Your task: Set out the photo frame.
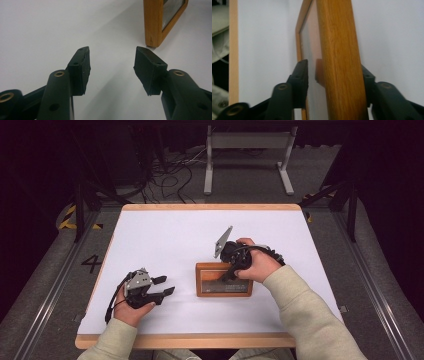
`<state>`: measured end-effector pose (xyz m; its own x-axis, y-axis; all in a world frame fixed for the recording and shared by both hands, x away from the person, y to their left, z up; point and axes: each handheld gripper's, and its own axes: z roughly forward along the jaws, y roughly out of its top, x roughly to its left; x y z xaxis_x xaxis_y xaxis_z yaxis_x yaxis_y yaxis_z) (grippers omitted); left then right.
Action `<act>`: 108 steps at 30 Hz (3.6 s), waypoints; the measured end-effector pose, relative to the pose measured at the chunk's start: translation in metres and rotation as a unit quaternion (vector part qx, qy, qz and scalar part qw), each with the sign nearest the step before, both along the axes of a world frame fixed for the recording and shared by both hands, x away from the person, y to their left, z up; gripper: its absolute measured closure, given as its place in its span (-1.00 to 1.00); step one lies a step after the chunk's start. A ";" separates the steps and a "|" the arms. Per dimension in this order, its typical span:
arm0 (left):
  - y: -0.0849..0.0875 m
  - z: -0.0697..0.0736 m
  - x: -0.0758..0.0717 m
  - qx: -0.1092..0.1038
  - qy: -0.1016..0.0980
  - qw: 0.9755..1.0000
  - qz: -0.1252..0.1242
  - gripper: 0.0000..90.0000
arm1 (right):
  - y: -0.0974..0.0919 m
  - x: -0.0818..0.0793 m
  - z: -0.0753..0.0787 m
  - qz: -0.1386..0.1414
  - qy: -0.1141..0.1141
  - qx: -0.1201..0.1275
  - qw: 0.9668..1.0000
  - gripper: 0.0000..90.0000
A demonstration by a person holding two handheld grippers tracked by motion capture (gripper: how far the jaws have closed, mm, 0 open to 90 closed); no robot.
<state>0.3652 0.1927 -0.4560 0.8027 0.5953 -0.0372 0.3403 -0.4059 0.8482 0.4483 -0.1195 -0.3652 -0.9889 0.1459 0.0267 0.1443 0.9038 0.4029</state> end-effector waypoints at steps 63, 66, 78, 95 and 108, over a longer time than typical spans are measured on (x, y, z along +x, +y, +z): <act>0.017 0.002 0.001 -0.020 0.026 0.999 0.031 -0.38 | -0.170 -0.040 0.038 -0.215 -0.102 0.149 0.960 -0.57; 0.018 0.003 0.001 -0.020 0.025 0.999 0.033 -0.38 | -0.179 -0.043 0.033 -0.227 -0.100 0.155 0.956 -0.58; 0.016 0.002 0.002 -0.017 0.024 0.999 0.031 -0.37 | -0.195 -0.057 0.001 -0.262 -0.094 0.183 0.943 -0.80; 0.016 0.002 0.002 -0.018 0.023 0.999 0.035 -0.38 | -0.197 -0.072 -0.051 -0.316 -0.123 0.231 0.912 -0.76; 0.016 0.001 0.003 -0.022 0.028 0.999 0.033 -0.39 | -0.199 -0.073 -0.084 -0.339 -0.118 0.233 0.904 -0.73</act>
